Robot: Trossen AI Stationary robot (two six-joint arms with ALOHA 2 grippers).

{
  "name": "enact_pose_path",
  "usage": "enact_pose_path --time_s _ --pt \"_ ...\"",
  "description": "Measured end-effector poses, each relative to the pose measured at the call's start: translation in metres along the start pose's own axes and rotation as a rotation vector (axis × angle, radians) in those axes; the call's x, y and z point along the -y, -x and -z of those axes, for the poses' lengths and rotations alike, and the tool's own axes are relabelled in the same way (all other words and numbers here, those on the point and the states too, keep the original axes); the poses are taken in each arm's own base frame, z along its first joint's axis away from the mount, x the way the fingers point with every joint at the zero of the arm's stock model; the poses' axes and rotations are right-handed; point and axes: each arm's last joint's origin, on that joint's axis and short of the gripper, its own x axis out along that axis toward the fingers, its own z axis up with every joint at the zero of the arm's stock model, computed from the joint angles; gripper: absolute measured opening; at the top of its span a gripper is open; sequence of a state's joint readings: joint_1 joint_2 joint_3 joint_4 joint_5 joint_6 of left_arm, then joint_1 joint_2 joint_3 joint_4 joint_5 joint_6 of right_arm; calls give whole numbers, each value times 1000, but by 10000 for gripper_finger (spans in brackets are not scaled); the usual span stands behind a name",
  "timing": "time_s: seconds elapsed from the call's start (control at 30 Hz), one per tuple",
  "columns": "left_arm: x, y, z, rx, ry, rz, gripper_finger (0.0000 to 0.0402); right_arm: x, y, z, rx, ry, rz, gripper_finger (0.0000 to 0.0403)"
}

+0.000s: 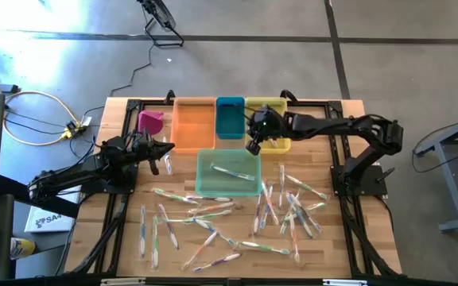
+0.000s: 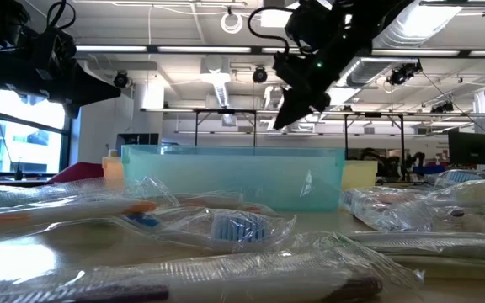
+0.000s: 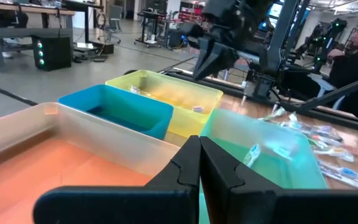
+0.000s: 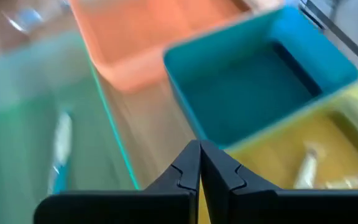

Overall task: Pick & Place Toothbrushes
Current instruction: Put the orange toothbrush into the blue bin

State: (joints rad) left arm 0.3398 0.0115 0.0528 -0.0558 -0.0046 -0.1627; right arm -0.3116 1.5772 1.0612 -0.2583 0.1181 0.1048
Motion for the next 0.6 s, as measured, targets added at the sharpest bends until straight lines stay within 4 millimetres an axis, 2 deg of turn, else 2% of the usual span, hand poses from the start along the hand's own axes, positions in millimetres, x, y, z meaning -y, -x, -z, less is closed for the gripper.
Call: enact_pose_path --time_s 0.2,0.4,0.6 --pt "0 0 0 1 0 -3 0 -15 17 5 -33 -6 33 3" --pt "0 0 0 1 0 -5 0 -29 51 3 1 -37 -25 4" --pt "0 0 0 1 0 -5 0 -42 83 11 -37 -91 -67 4"
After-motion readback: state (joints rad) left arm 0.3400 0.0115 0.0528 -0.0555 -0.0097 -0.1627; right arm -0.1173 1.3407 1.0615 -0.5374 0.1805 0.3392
